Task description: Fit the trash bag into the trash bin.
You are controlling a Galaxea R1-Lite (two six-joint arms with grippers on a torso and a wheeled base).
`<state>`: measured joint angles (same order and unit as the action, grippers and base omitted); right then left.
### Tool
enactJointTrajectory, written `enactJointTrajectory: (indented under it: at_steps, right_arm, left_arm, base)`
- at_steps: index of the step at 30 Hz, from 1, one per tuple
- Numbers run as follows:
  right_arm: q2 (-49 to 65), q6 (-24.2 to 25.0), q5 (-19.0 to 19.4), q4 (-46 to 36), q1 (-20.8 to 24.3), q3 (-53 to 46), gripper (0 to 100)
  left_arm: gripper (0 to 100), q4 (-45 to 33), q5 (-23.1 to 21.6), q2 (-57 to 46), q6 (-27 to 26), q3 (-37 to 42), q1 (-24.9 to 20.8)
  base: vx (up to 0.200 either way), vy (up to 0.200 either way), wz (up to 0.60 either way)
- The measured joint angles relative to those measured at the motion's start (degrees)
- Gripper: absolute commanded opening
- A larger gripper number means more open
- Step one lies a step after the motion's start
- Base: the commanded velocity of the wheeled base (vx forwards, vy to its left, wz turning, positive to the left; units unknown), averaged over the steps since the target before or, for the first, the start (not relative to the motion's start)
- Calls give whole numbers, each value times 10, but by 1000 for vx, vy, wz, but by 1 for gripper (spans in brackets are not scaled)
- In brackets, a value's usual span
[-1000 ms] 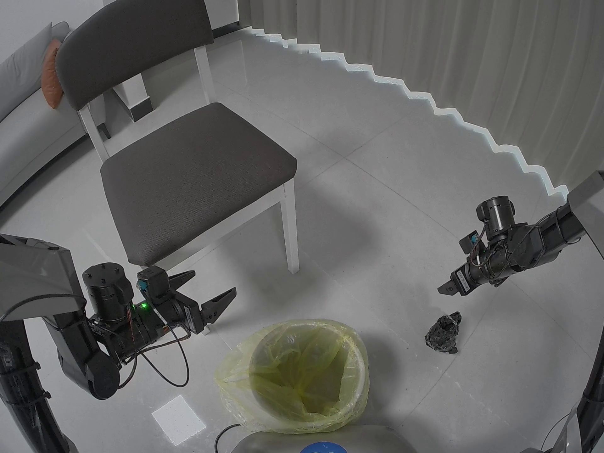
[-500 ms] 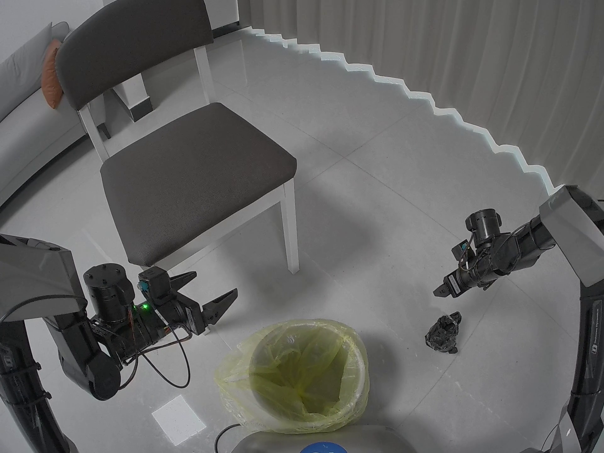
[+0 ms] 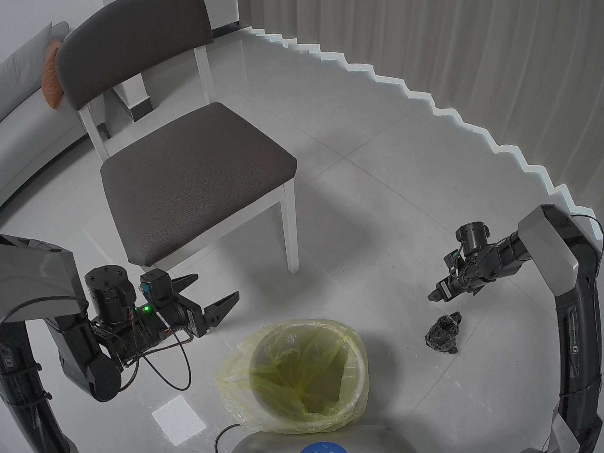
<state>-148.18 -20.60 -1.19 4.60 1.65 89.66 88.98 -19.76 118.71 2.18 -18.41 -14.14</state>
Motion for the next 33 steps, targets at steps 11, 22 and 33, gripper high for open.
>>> enactJointTrajectory:
  at_steps: [11,22,33]
  right_arm:
    - [-72,-1,-1,-15,-2,92,100]
    - [-104,-1,-27,-150,0,152,100]
    - [-130,6,-53,-301,0,238,100]
  left_arm:
    - [100,0,0,6,-1,1,-1]
    - [100,0,1,22,-2,-4,-1]
    - [100,0,1,29,-2,-7,-1]
  base:
    - [0,0,0]
    - [0,0,0]
    - [0,0,0]
